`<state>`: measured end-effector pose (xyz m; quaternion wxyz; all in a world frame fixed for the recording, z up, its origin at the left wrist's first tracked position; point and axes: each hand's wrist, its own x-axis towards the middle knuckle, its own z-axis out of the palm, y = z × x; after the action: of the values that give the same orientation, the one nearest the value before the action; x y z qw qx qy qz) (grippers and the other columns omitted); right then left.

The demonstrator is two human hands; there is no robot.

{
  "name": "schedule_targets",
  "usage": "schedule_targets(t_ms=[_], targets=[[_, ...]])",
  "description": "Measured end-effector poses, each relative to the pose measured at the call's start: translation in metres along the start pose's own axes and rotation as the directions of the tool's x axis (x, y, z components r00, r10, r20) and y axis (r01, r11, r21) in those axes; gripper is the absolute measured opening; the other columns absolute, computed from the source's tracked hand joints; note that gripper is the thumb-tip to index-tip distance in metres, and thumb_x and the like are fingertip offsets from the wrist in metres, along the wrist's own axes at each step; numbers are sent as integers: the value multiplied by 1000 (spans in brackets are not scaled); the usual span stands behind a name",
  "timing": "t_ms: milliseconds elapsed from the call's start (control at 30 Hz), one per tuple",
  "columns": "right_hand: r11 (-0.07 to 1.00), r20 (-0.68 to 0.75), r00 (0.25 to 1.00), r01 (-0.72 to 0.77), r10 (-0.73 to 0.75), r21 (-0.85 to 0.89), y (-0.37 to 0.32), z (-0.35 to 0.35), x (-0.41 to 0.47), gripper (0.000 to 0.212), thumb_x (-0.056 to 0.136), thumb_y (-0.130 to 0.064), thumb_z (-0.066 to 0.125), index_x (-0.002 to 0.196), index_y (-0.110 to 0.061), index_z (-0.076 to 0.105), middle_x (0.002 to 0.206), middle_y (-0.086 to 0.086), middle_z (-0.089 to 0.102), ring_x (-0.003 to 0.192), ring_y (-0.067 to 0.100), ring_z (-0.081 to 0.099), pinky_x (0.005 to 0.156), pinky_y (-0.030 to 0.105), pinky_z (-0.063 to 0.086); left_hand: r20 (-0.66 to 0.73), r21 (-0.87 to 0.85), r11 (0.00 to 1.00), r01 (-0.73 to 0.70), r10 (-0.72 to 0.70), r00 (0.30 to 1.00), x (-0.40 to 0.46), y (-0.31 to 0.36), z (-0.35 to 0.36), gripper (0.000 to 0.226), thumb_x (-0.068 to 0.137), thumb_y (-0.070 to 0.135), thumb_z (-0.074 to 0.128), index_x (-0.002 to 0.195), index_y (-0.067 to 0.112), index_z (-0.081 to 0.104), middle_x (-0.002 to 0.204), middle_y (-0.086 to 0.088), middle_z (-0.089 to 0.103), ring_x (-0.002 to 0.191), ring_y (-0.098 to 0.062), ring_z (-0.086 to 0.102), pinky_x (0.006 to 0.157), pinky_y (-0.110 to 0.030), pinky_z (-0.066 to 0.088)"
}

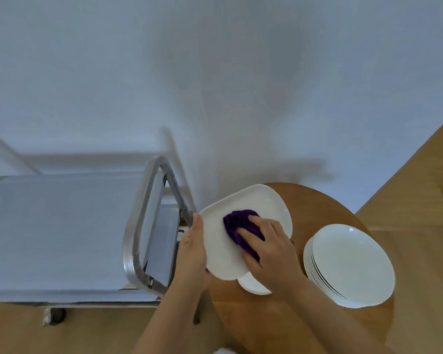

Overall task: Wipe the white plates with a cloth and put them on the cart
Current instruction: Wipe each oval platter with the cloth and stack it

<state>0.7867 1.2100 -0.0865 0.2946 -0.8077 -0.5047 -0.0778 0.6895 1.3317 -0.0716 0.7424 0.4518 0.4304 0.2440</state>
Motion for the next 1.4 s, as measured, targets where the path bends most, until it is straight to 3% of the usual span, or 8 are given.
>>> schedule_targets(t_ms=[100, 267, 500, 733, 933, 1000, 1133, 1400], targets=[[985, 52, 987, -150, 154, -80, 32, 13, 7, 31, 73, -17, 73, 104, -11, 70, 109, 12, 64, 93, 31, 58, 73, 35, 53, -75, 87, 993, 79, -72, 995, 16, -10, -12, 38, 85, 63, 48, 89, 29, 63, 64, 13, 71, 64, -12, 70, 43, -21, 51], [925, 55, 924, -379, 379, -22, 56, 44, 7, 37, 75, -12, 76, 111, -7, 66, 113, 15, 62, 98, 33, 57, 76, 37, 54, -168, 122, 956, 268, -247, 954, 58, -34, -16, 38, 86, 59, 46, 84, 24, 61, 58, 7, 69, 77, -23, 66, 67, -40, 57], [629, 130, 650, -759, 749, 167, 59, 78, -43, 39, 88, -23, 62, 125, -14, 55, 126, 1, 50, 112, 13, 44, 90, 21, 41, -268, 123, 921, 369, -327, 906, 180, -82, -18, 37, 97, 50, 40, 94, 19, 60, 83, 6, 67, 80, -19, 64, 66, -33, 55], [538, 321, 550, -832, 771, 135, 45, 93, -83, 37, 78, -12, 72, 114, -7, 64, 123, 7, 52, 113, 20, 47, 87, 7, 34, -262, 247, 907, 340, -276, 925, 254, -124, -1, 56, 97, 53, 37, 130, 10, 50, 125, -8, 61, 111, -26, 57, 99, -45, 48], [544, 349, 550, -830, 759, 125, 47, 106, -85, 38, 79, -15, 73, 116, -12, 63, 124, 2, 51, 114, 18, 46, 90, 12, 34, -283, 384, 860, 336, -237, 929, 281, -142, 14, 43, 96, 53, 41, 101, 12, 53, 88, 0, 58, 99, -24, 56, 85, -36, 49], [535, 318, 547, -834, 774, 133, 49, 108, -86, 37, 79, -14, 72, 116, -12, 64, 123, 0, 51, 114, 17, 46, 88, 10, 33, -253, 536, 804, 257, -138, 958, 284, -147, 16, 43, 98, 49, 38, 97, 9, 54, 84, -2, 57, 98, -26, 57, 79, -33, 46], [526, 312, 544, -838, 779, 147, 51, 109, -85, 38, 80, -15, 71, 117, -13, 62, 121, -3, 51, 113, 17, 47, 87, 11, 37, -225, 805, 574, 150, 61, 972, 288, -158, 14, 52, 99, 46, 34, 117, 6, 62, 127, -20, 50, 118, -35, 50, 99, -48, 45], [490, 277, 519, -855, 809, 170, 54, 114, -85, 38, 80, -13, 70, 117, -9, 62, 122, 4, 54, 111, 22, 50, 89, 29, 49, -178, 937, 271, 221, -175, 968, 284, -176, -3, 61, 100, 50, 21, 149, 13, 24, 151, -18, 31, 138, -40, 25, 113, -55, 23]])
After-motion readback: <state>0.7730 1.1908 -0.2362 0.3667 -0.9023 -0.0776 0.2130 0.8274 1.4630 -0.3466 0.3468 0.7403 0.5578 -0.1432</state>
